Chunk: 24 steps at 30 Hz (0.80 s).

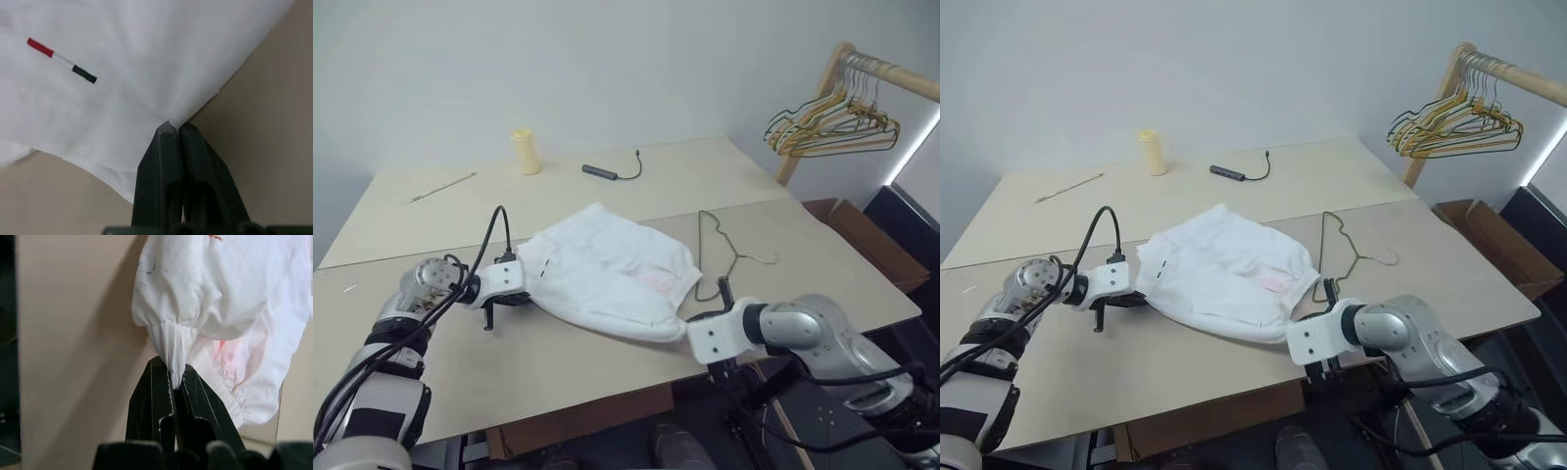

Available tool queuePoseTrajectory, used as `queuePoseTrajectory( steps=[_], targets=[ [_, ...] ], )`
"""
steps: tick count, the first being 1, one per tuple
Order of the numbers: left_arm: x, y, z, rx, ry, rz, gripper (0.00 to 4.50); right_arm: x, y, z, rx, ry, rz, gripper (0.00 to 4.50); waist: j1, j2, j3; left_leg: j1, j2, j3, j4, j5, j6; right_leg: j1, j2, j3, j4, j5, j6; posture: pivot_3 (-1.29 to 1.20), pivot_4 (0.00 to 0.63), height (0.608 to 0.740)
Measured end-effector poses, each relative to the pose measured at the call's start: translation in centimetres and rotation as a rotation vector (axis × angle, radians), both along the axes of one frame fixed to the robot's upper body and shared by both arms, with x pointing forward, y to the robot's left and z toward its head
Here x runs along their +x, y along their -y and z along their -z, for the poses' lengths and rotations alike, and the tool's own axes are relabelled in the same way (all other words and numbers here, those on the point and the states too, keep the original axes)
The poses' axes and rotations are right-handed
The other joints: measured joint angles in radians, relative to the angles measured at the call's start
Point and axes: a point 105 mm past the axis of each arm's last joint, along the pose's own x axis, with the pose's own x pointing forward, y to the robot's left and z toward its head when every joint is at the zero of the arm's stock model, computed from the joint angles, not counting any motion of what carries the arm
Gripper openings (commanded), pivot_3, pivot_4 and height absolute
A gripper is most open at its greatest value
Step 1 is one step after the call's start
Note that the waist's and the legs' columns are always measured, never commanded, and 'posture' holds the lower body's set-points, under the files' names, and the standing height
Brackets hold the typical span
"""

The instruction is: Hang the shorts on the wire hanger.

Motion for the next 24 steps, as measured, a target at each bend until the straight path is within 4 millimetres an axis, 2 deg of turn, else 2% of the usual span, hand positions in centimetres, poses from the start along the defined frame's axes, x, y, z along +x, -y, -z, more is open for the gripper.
queuePoseTrajectory(
  steps=[4,7,10,14,17,19,21,24],
  targets=[
    [-3.0,-2.8,-0.5,0.117,-0.028,0.032,0.03,1.0,-1.9,0.4,0.053,0.031,0.017,0.0,-0.025,0.0,0.0,0.0,0.001,-0.004,-0.003,0.0,0.0,-0.003,0.0,0.002,0.001,0.0,-0.001,-0.17,0.0,0.74],
    [-6.9,-5.1,-0.9,0.194,-0.094,0.029,0.03,1.0,-4.1,0.3,0.1,0.063,-0.038,0.0,-0.031,0.0,0.001,-0.002,0.002,-0.005,-0.003,-0.001,-0.001,-0.006,-0.001,0.003,0.002,0.001,-0.002,-0.15,0.0,0.74],
    [-10.0,-6.2,-1.3,0.24,-0.154,0.017,0.03,0.5,-5.5,0.1,0.117,0.094,-0.12,0.0,-0.019,0.0,0.001,-0.002,0.003,-0.005,-0.003,-0.001,-0.001,-0.005,-0.002,0.002,0.001,0.001,-0.002,-0.13,0.0,0.74],
    [-14.1,-6.3,-1.5,0.25,-0.246,-0.013,0.03,-0.9,-6.0,0.2,0.093,0.084,-0.252,0.0,0.008,-0.001,0.002,-0.001,0.005,-0.004,-0.003,-0.001,-0.002,-0.003,-0.003,0.001,-0.001,0.0,0.0,-0.11,0.0,0.74],
    [-16.8,-4.6,-2.0,0.216,-0.304,0.006,0.03,-2.4,-4.3,0.9,0.007,-0.005,-0.345,0.0,0.026,-0.001,0.003,0.0,0.006,-0.003,-0.003,-0.001,-0.002,-0.002,-0.003,0.0,-0.003,0.0,-0.001,-0.09,0.0,0.74],
    [-17.3,-3.8,-2.7,0.202,-0.294,0.004,0.03,-2.5,-3.4,0.6,-0.008,-0.048,-0.35,0.0,0.039,-0.002,0.004,0.001,0.006,-0.001,-0.002,-0.001,-0.002,-0.001,-0.001,-0.001,-0.003,-0.001,-0.001,-0.09,0.0,0.74],
    [-16.7,-3.2,-3.8,0.199,-0.246,0.003,0.03,-1.9,-2.7,-0.2,-0.001,-0.077,-0.315,0.0,0.049,-0.003,0.004,0.004,0.007,0.001,-0.002,-0.001,-0.002,0.001,0.001,-0.002,-0.003,-0.001,-0.002,-0.09,0.0,0.74],
    [-14.0,-2.2,-5.7,0.171,-0.1,0.001,0.03,1.2,-1.9,-2.1,0.042,-0.074,-0.164,0.0,0.061,-0.001,0.005,0.011,0.007,0.002,-0.002,-0.001,-0.002,0.005,0.002,-0.002,-0.002,-0.004,-0.007,-0.09,0.0,0.74]
  ],
)
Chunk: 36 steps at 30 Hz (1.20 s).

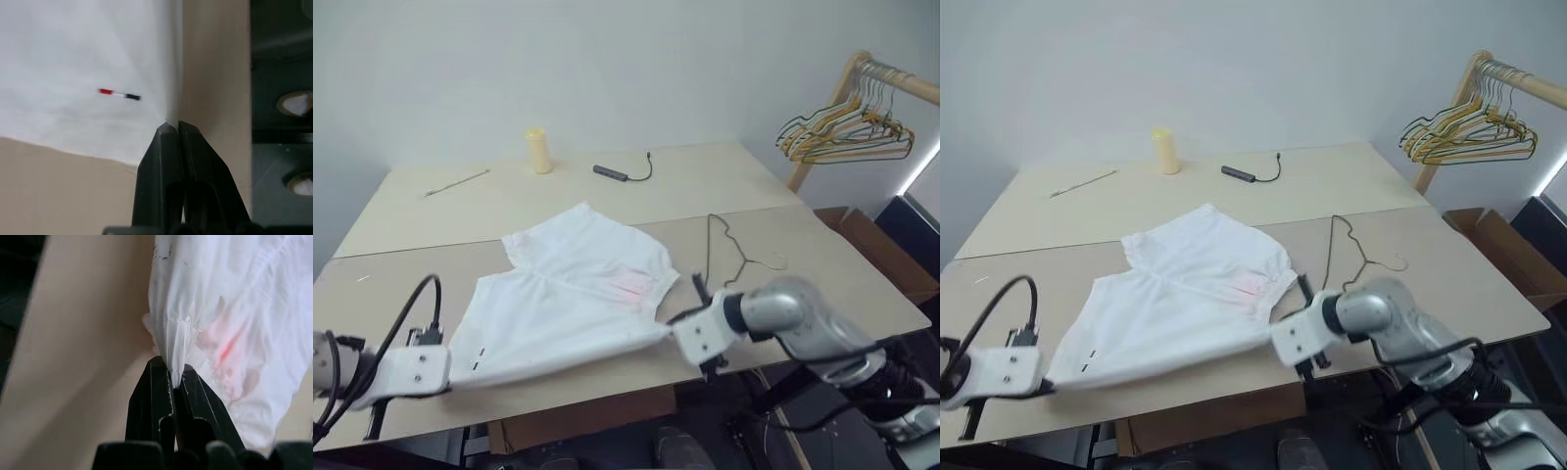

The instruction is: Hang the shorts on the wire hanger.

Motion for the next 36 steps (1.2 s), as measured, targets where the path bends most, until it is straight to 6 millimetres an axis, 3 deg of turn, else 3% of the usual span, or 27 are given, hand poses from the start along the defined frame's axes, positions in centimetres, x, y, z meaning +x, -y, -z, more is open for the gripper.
queuePoseTrajectory(
  steps=[4,6,8,9,10,12,14,15,17,19,21,23,25,27,29,31,36],
  targets=[
    [7.2,1.0,-1.6,-0.113,0.277,-0.098,0.03,6.0,-0.2,-2.0,0.142,0.021,0.288,0.0,0.009,0.005,0.001,0.006,-0.003,0.001,0.0,0.0,0.0,0.009,0.001,0.0,0.001,0.003,0.005,-0.11,0.0,0.74],
    [13.6,2.1,-2.9,-0.235,0.471,-0.246,0.03,10.6,-0.6,-3.6,0.281,0.076,0.503,0.0,0.022,0.004,0.001,0.005,-0.006,-0.002,0.002,0.001,0.0,0.009,0.001,-0.001,0.002,0.007,0.0,-0.11,0.0,0.74],
    [18.9,3.7,-5.6,-0.293,0.662,-0.36,0.03,14.0,-2.0,-6.8,0.413,0.212,0.633,0.0,0.019,-0.002,0.001,-0.005,-0.007,-0.006,0.002,0.004,-0.004,0.0,0.0,-0.001,0.002,0.016,-0.005,-0.13,0.0,0.74],
    [21.9,4.7,-8.9,-0.35,0.817,-0.434,0.03,16.0,-2.2,-10.0,0.49,0.384,0.706,0.0,0.016,-0.004,0.0,-0.015,-0.009,-0.009,0.003,0.008,-0.01,-0.011,-0.002,-0.001,0.004,0.019,-0.004,-0.13,0.0,0.74],
    [23.2,5.2,-11.9,-0.388,0.941,-0.466,0.03,16.8,-2.1,-12.8,0.545,0.524,0.74,0.0,0.012,-0.005,-0.001,-0.028,-0.01,-0.012,0.001,0.01,-0.013,-0.026,-0.005,0.0,0.006,0.024,-0.003,-0.14,0.0,0.74],
    [24.0,5.0,-20.1,-0.53,1.261,-0.567,0.03,17.4,-0.1,-19.5,0.718,0.845,0.825,0.0,-0.003,-0.007,-0.004,-0.054,-0.014,-0.013,0.001,0.018,-0.027,-0.056,-0.013,0.001,0.012,0.027,0.0,-0.15,0.0,0.74],
    [22.1,4.5,-26.4,-0.658,1.527,-0.572,0.03,16.1,1.3,-23.9,0.892,1.059,0.821,0.0,-0.026,-0.006,-0.005,-0.062,-0.018,-0.01,-0.003,0.016,-0.022,-0.068,-0.02,0.0,0.014,0.026,0.002,-0.15,0.0,0.74],
    [20.6,4.7,-29.1,-0.708,1.645,-0.529,0.03,15.0,1.2,-25.7,0.965,1.145,0.777,0.0,-0.043,-0.005,-0.006,-0.064,-0.019,-0.008,-0.004,0.013,-0.019,-0.071,-0.02,0.0,0.014,0.026,0.002,-0.15,0.0,0.74],
    [17.9,4.0,-31.3,-0.717,1.788,-0.456,0.03,13.3,0.9,-27.3,1.038,1.224,0.677,0.0,-0.081,0.001,-0.011,-0.063,-0.02,-0.008,-0.005,0.008,-0.013,-0.071,-0.021,0.001,0.014,0.026,0.002,-0.15,0.0,0.74],
    [16.7,3.3,-30.4,-0.657,1.821,-0.396,0.03,12.6,0.7,-26.6,1.028,1.222,0.606,0.0,-0.113,0.003,-0.014,-0.059,-0.025,-0.008,-0.005,0.005,-0.008,-0.066,-0.025,0.002,0.013,0.023,0.007,-0.15,0.0,0.74],
    [16.7,2.1,-26.6,-0.547,1.711,-0.373,0.03,13.0,-0.3,-22.8,0.905,1.122,0.522,0.0,-0.139,0.003,-0.017,-0.052,-0.028,-0.009,-0.003,0.0,0.0,-0.052,-0.028,0.002,0.005,0.019,0.015,-0.14,0.0,0.74],
    [16.9,1.0,-22.2,-0.472,1.55,-0.375,0.03,13.5,-1.0,-17.0,0.707,0.994,0.451,0.0,-0.147,0.002,-0.017,-0.047,-0.031,-0.009,0.001,-0.004,0.008,-0.04,-0.032,0.002,-0.003,0.018,0.02,-0.13,0.0,0.74],
    [16.4,0.5,-17.2,-0.383,1.353,-0.339,0.03,13.2,-1.9,-9.4,0.434,0.814,0.333,0.0,-0.149,0.002,-0.016,-0.045,-0.037,-0.009,0.002,-0.003,0.013,-0.037,-0.035,0.004,-0.004,0.019,0.022,-0.12,0.0,0.74],
    [15.0,0.0,-12.8,-0.266,1.164,-0.267,0.03,11.4,-1.9,-2.9,0.204,0.647,0.182,0.0,-0.145,0.003,-0.015,-0.041,-0.04,-0.01,0.003,0.001,0.015,-0.035,-0.037,0.004,-0.002,0.02,0.023,-0.11,0.0,0.74],
    [11.7,-0.6,-6.7,-0.107,0.871,-0.153,0.03,8.1,-1.7,2.2,0.058,0.477,0.03,0.0,-0.144,0.004,-0.012,-0.028,-0.039,-0.011,0.001,0.002,0.015,-0.024,-0.036,0.004,-0.002,0.019,0.022,-0.11,0.0,0.74],
    [9.2,-0.8,-2.7,-0.053,0.671,-0.113,0.03,6.6,-1.9,4.1,0.004,0.397,-0.039,0.0,-0.136,0.003,-0.004,-0.02,-0.037,-0.01,0.002,0.003,0.018,-0.015,-0.035,0.004,-0.002,0.019,0.022,-0.1,0.0,0.74],
    [3.2,-1.7,2.4,0.068,0.313,-0.056,0.03,4.1,-3.1,3.3,-0.034,0.356,-0.201,0.0,-0.111,0.001,0.001,0.006,-0.025,-0.01,-0.001,0.005,0.018,0.011,-0.026,0.001,-0.009,0.016,0.024,-0.1,0.0,0.74]
  ],
)
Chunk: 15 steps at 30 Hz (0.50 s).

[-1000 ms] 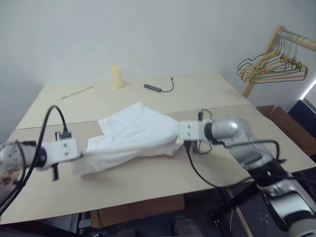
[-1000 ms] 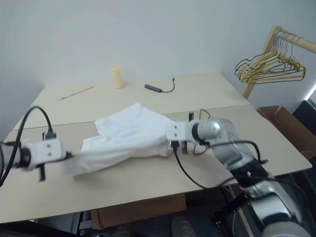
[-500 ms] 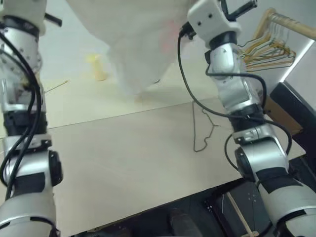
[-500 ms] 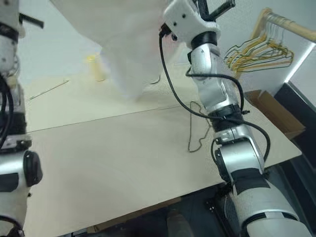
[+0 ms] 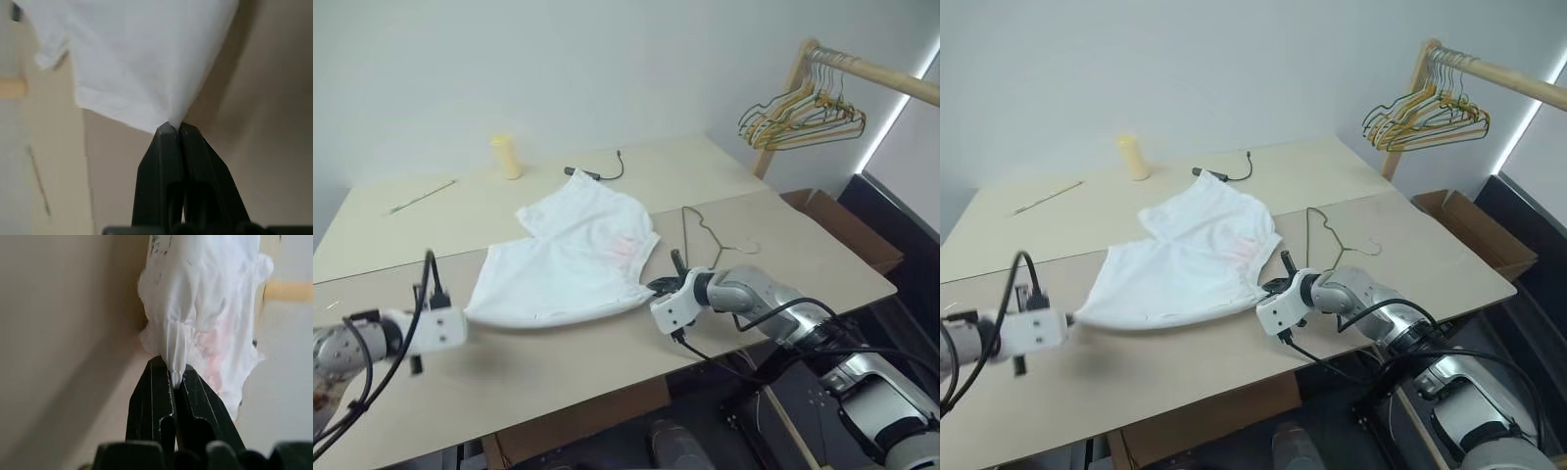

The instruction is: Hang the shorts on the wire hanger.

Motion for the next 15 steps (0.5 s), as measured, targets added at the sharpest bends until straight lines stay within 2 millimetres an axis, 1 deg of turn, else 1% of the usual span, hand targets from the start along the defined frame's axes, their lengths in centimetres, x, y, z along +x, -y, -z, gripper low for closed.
queuePoseTrajectory(
  steps=[2,4,6,8,13,15],
  targets=[
    [-1.7,0.0,0.6,0.02,-0.095,-0.001,0.03,-0.6,-0.3,-0.1,-0.025,-0.009,-0.033,0.0,0.014,0.0,0.0,0.0,0.002,0.0,-0.001,0.0,0.0,0.0,0.001,-0.001,-0.002,-0.002,-0.005,-0.1,0.0,0.74],
    [-3.5,0.0,1.0,0.04,-0.19,-0.005,0.03,-1.3,-0.1,-0.1,-0.067,-0.023,-0.07,0.0,0.029,0.0,0.0,-0.001,0.002,0.0,-0.001,-0.001,-0.001,-0.001,0.002,0.0,-0.003,0.0,-0.002,-0.1,0.0,0.74],
    [-5.3,0.3,1.5,0.056,-0.288,0.009,0.03,-2.0,0.1,-0.3,-0.1,-0.036,-0.109,0.0,0.042,0.0,0.0,-0.002,0.002,0.0,-0.002,-0.003,-0.004,-0.002,0.001,0.0,-0.004,0.0,-0.003,-0.1,0.0,0.74],
    [-6.4,0.7,1.5,0.067,-0.343,0.018,0.03,-2.5,0.1,-0.4,-0.125,-0.045,-0.133,0.0,0.053,0.0,0.0,-0.003,0.002,0.001,-0.002,-0.004,-0.005,-0.003,0.001,0.0,-0.004,0.002,-0.01,-0.11,0.0,0.74],
    [-8.0,1.7,1.3,0.067,-0.421,0.021,0.03,-4.1,1.1,-0.7,-0.19,-0.109,-0.182,0.0,0.078,0.0,0.0,-0.003,0.002,0.002,-0.002,-0.006,-0.004,-0.003,0.001,0.0,-0.005,0.0,-0.01,-0.11,0.0,0.74],
    [-8.7,2.0,1.3,0.065,-0.453,0.022,0.03,-4.7,1.3,-0.8,-0.193,-0.134,-0.201,0.0,0.081,0.0,0.0,-0.003,0.003,0.003,-0.002,-0.006,-0.004,-0.003,0.002,0.0,-0.005,-0.003,-0.006,-0.12,0.0,0.74]
  ],
)
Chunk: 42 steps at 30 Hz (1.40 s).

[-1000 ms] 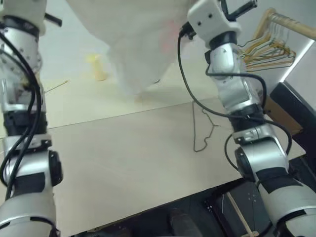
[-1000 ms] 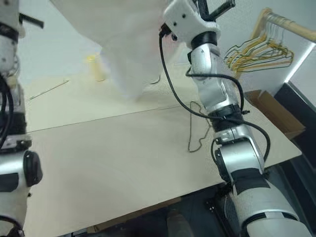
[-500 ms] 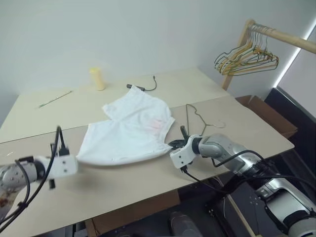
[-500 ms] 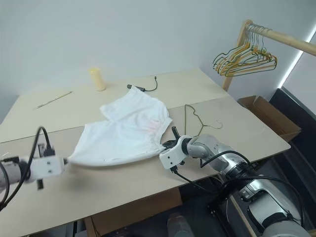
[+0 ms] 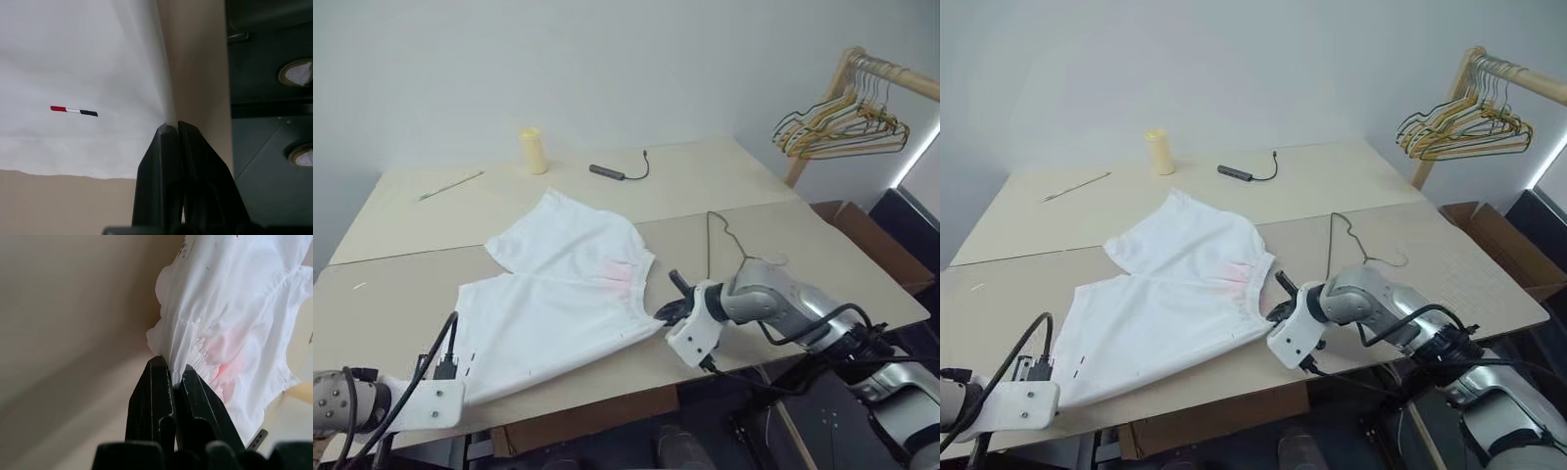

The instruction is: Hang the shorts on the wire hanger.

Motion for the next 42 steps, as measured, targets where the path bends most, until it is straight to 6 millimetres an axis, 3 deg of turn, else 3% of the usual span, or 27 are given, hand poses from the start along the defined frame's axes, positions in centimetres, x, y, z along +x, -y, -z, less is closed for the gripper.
queuePoseTrajectory(
  steps=[3,4,7,10,14,17,19,21,26,29,34,38,42],
  targets=[
    [-0.4,0.0,-0.4,-0.003,-0.024,-0.002,0.03,-0.2,0.0,0.1,0.001,-0.011,-0.014,0.0,0.001,0.0,0.0,0.001,0.003,0.001,0.0,0.0,0.0,0.001,0.003,0.0,0.0,-0.001,-0.003,-0.12,0.0,0.74],
    [-0.4,0.1,-0.4,-0.014,-0.028,-0.004,0.01,-0.2,0.1,0.2,-0.003,-0.012,-0.014,0.28,0.001,0.0,0.0,0.002,0.004,0.001,0.001,0.0,0.0,0.001,0.004,0.0,0.0,-0.002,-0.004,-0.12,0.0,0.74],
    [0.0,0.5,-0.5,-0.058,-0.026,-0.025,0.68,0.3,1.8,0.8,-0.07,-0.02,0.024,1.1,0.005,0.001,0.001,0.002,0.006,0.002,0.001,0.0,0.0,0.001,0.006,0.0,0.001,-0.003,-0.007,-0.12,0.0,0.74],
    [0.2,0.9,-0.9,-0.098,-0.032,-0.038,1.63,0.9,4.3,0.5,-0.143,-0.031,0.094,2.14,0.006,0.001,0.001,0.002,0.007,0.003,0.001,0.0,0.0,0.0,0.006,0.0,0.001,-0.003,-0.007,-0.14,0.0,0.74],
    [0.3,1.0,-1.3,-0.097,-0.064,-0.005,2.91,0.3,4.9,0.0,-0.132,-0.078,0.123,3.55,-0.003,0.001,0.001,0.002,0.009,0.004,0.0,0.0,0.0,0.0,0.008,0.0,0.001,-0.002,-0.006,-0.15,0.0,0.74],
    [0.7,-0.4,-1.8,-0.066,-0.061,-0.035,3.97,0.7,6.0,-0.7,-0.078,-0.141,0.27,4.5,-0.003,0.001,0.001,0.001,0.009,0.004,0.0,0.0,0.0,-0.001,0.009,0.0,0.001,-0.002,-0.006,-0.15,0.0,0.74],
    [1.7,-0.8,-2.5,-0.07,-0.01,-0.051,4.48,2.2,6.1,-2.0,0.032,-0.165,0.442,4.5,-0.004,0.001,0.001,0.002,0.01,0.004,0.001,0.0,0.0,-0.001,0.009,0.0,0.001,-0.001,-0.007,-0.16,0.0,0.74],
    [3.6,-0.2,-3.7,-0.115,0.099,-0.046,4.48,4.0,5.7,-2.9,0.195,-0.216,0.652,4.5,-0.004,0.001,0.001,0.002,0.011,0.004,0.002,0.0,0.0,-0.001,0.01,0.0,0.001,0.0,-0.008,-0.16,0.0,0.74],
    [7.2,3.8,-6.6,-0.409,0.292,-0.018,4.48,7.3,5.0,-2.9,0.535,-0.437,1.126,4.5,-0.005,0.002,0.001,-0.002,0.011,0.003,0.002,0.0,-0.001,-0.005,0.01,0.0,0.001,0.006,-0.009,-0.18,0.0,0.74],
    [8.9,6.5,-8.4,-0.574,0.377,0.018,4.48,8.7,4.7,-2.5,0.657,-0.499,1.313,4.5,-0.007,0.002,0.0,-0.016,0.009,0.002,0.004,0.0,-0.001,-0.018,0.012,0.0,0.002,0.013,-0.013,-0.19,0.0,0.74],
    [10.3,9.2,-9.2,-0.662,0.397,0.073,4.48,9.7,6.2,-0.2,0.67,-0.442,1.487,4.5,-0.03,0.003,-0.002,-0.03,0.0,0.001,0.004,0.0,-0.003,-0.031,0.006,0.001,0.002,0.014,-0.011,-0.2,0.0,0.74],
    [10.6,10.4,-9.2,-0.689,0.381,0.115,4.48,9.4,7.5,2.1,0.633,-0.451,1.57,4.5,-0.059,0.003,-0.002,-0.033,-0.003,0.0,0.004,0.001,-0.003,-0.032,0.004,0.002,0.0,0.015,-0.008,-0.2,0.0,0.74],
    [11.1,10.9,-9.9,-0.711,0.398,0.149,4.48,9.1,9.5,2.1,0.593,-0.388,1.579,4.5,-0.068,0.003,-0.003,-0.03,-0.003,-0.001,0.005,0.001,-0.003,-0.028,0.005,0.002,0.0,0.015,-0.006,-0.2,0.0,0.74]
  ],
)
